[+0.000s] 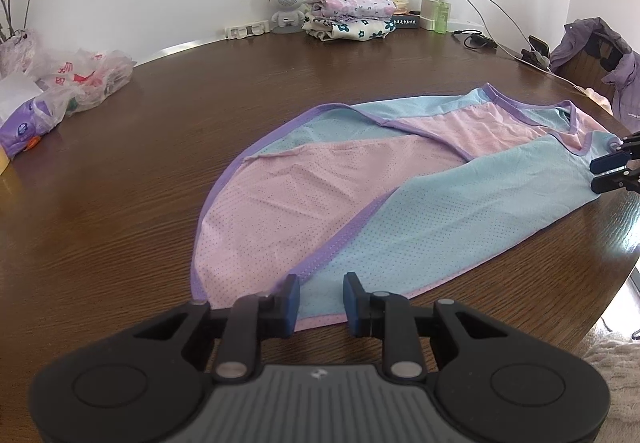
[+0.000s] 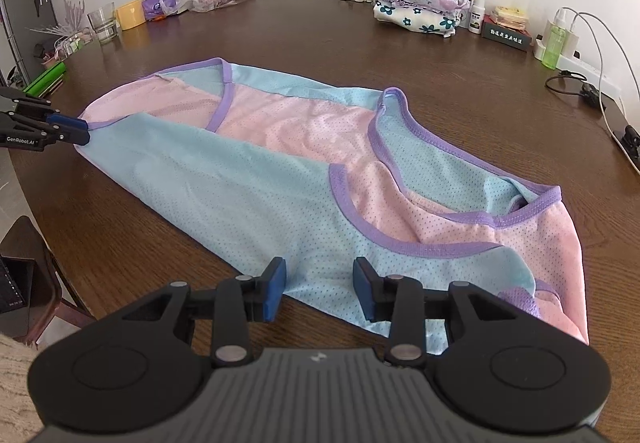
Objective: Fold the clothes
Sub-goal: 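Withdraw both tools, fingers open, from the folded garment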
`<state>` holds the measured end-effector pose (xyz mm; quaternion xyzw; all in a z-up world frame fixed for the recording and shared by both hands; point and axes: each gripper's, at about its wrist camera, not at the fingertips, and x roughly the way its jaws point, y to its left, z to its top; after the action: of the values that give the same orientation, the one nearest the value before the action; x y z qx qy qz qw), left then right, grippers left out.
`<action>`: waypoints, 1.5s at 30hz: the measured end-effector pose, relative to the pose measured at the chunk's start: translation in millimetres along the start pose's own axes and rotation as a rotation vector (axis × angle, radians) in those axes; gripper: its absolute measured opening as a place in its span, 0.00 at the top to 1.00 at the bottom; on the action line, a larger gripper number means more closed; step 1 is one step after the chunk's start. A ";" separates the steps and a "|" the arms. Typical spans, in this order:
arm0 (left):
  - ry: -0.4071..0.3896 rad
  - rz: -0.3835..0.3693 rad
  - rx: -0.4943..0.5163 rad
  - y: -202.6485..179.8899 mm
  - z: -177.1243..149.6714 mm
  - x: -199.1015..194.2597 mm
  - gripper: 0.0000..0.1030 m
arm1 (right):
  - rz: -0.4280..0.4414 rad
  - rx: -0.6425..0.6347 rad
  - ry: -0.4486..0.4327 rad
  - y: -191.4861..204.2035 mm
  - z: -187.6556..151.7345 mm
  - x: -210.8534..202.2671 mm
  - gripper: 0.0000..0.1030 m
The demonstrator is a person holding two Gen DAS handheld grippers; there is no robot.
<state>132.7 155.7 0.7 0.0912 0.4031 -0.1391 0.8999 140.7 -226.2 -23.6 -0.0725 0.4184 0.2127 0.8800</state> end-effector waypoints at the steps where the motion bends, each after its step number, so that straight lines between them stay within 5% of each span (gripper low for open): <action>1: -0.001 -0.002 0.001 0.7 0.2 0.4 0.77 | -0.002 0.012 -0.003 2.3 -2.1 -1.4 0.62; 8: -0.011 -0.015 0.000 4.4 -1.9 0.7 0.77 | -0.103 0.103 -0.060 -1.0 -11.9 -18.1 0.56; 13: -0.016 -0.018 -0.001 4.8 -2.1 0.6 0.77 | -0.191 0.148 -0.118 -32.3 -18.6 -33.3 0.56; 18: -0.020 -0.012 -0.008 3.2 -3.5 0.2 0.77 | -0.261 0.229 -0.087 -69.9 -35.2 -32.1 0.57; 25: -0.004 0.003 -0.017 1.4 -0.3 0.9 0.77 | -0.229 0.295 -0.140 -79.8 -46.6 -43.4 0.56; 32: -0.002 0.010 -0.016 -0.2 0.5 1.7 0.77 | -0.155 0.211 -0.258 -51.2 -35.3 -57.7 0.58; 36: -0.004 0.013 -0.014 -0.5 -0.3 1.2 0.77 | -0.156 0.162 -0.177 -44.4 -27.0 -33.3 0.81; 40: -0.011 0.011 -0.024 0.4 -1.8 0.9 0.77 | -0.261 0.216 -0.126 -63.4 -37.9 -20.3 0.82; 45: -0.014 0.012 -0.024 1.0 -1.3 1.4 0.77 | -0.234 0.298 -0.155 -76.8 -47.5 -24.3 0.82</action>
<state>133.0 156.7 -1.2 0.0816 0.3977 -0.1295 0.9047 127.0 -317.4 -39.2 0.0269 0.3648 0.0495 0.9294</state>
